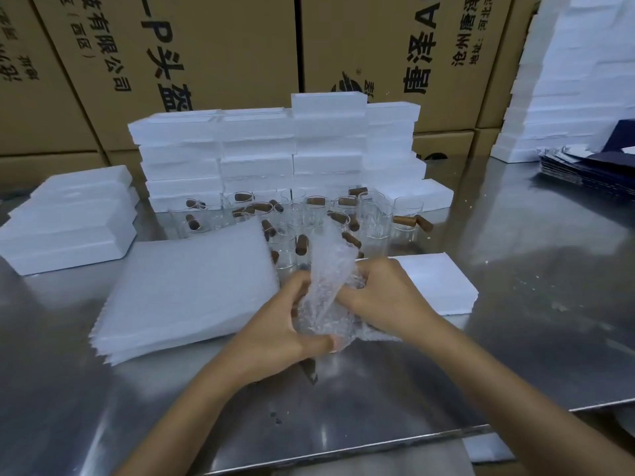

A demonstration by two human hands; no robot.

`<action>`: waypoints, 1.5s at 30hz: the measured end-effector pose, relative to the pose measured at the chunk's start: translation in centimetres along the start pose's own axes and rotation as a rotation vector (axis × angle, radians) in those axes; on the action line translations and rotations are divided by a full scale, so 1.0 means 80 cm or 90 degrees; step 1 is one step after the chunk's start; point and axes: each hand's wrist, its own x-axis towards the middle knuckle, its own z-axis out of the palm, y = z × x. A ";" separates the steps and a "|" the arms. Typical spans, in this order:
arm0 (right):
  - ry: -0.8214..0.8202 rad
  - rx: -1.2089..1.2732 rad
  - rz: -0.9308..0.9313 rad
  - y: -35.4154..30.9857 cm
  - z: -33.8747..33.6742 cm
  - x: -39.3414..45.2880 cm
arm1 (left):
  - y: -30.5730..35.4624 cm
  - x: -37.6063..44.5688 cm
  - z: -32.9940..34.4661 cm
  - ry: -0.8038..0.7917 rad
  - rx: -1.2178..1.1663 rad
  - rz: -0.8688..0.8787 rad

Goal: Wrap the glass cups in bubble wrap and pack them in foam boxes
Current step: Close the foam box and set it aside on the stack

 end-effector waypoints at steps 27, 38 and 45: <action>0.072 -0.167 -0.330 0.009 0.022 -0.051 | 0.005 -0.024 0.017 0.121 0.452 0.206; -0.001 -0.204 -0.305 0.011 0.035 -0.048 | -0.001 -0.026 0.017 0.132 0.471 0.253; 0.163 -0.049 -0.266 0.020 0.029 -0.059 | 0.000 -0.015 0.016 0.069 0.524 0.197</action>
